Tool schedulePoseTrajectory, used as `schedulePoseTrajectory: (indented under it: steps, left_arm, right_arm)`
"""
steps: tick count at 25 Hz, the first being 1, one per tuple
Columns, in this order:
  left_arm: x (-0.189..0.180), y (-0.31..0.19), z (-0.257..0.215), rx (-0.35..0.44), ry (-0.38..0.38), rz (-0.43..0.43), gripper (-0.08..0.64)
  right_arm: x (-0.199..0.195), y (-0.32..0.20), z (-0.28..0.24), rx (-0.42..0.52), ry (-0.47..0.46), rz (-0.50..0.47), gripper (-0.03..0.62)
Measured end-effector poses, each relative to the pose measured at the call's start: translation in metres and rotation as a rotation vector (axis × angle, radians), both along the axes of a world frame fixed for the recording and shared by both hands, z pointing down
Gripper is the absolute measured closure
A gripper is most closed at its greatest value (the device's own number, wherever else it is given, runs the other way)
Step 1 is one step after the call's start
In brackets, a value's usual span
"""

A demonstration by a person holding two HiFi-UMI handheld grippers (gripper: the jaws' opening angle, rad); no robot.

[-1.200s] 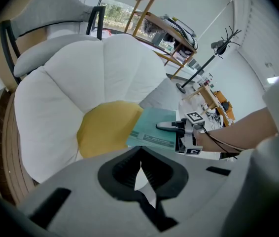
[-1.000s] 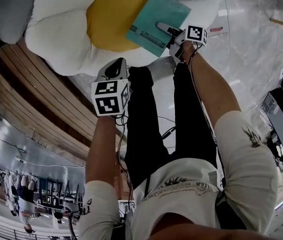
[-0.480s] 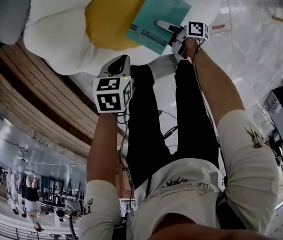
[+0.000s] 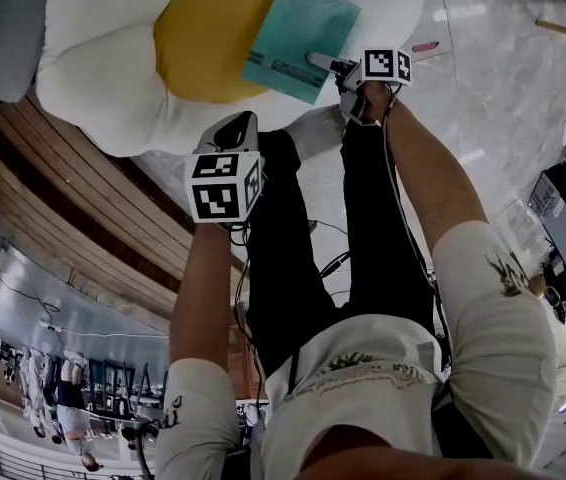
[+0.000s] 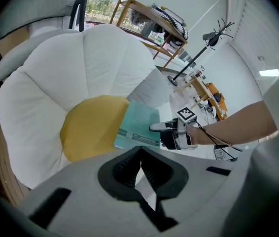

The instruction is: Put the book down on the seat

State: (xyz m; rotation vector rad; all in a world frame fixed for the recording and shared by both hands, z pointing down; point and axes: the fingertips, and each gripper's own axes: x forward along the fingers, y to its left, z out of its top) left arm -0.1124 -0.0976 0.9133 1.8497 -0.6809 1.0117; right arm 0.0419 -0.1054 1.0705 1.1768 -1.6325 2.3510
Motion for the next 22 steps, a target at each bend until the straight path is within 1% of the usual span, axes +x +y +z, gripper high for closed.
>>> schedulePoseTrajectory:
  steps: [2,5,8,9,10,13,15,18,20,22]
  left_arm:
    - [0.005,0.001,-0.001,0.006,-0.002,0.012,0.538]
    - [0.015,0.003,-0.008,0.016,-0.007,0.017,0.538]
    - [0.024,0.001,-0.02,0.04,-0.009,0.011,0.538]
    - [0.026,-0.002,-0.024,0.051,-0.008,0.007,0.538]
    - [0.029,-0.005,-0.027,0.061,-0.007,0.002,0.538]
    - [0.037,-0.008,-0.039,0.084,-0.006,-0.016,0.538]
    - [0.044,-0.011,-0.049,0.111,-0.013,-0.024,0.538]
    - [0.058,-0.025,-0.073,0.178,-0.025,-0.041,0.538]
    - [0.071,-0.037,-0.094,0.223,-0.02,-0.056,0.538]
    - [0.082,-0.049,-0.119,0.272,-0.008,-0.07,0.538]
  right_arm:
    - [0.012,0.006,0.001,0.0,0.04,-0.004,0.276]
    - [0.034,0.02,0.002,0.002,0.161,-0.035,0.278]
    - [0.051,0.027,-0.012,0.054,0.278,-0.082,0.283]
    - [0.056,0.024,-0.02,0.082,0.322,-0.096,0.378]
    - [0.061,0.021,-0.029,0.11,0.368,-0.109,0.555]
    - [0.065,0.016,-0.056,0.192,0.463,-0.171,0.565]
    - [0.063,0.014,-0.077,0.253,0.537,-0.244,0.565]
    - [0.054,0.004,-0.125,0.392,0.637,-0.337,0.565]
    - [0.052,-0.004,-0.16,0.467,0.69,-0.347,0.565]
    - [0.056,-0.013,-0.194,0.516,0.749,-0.329,0.565]
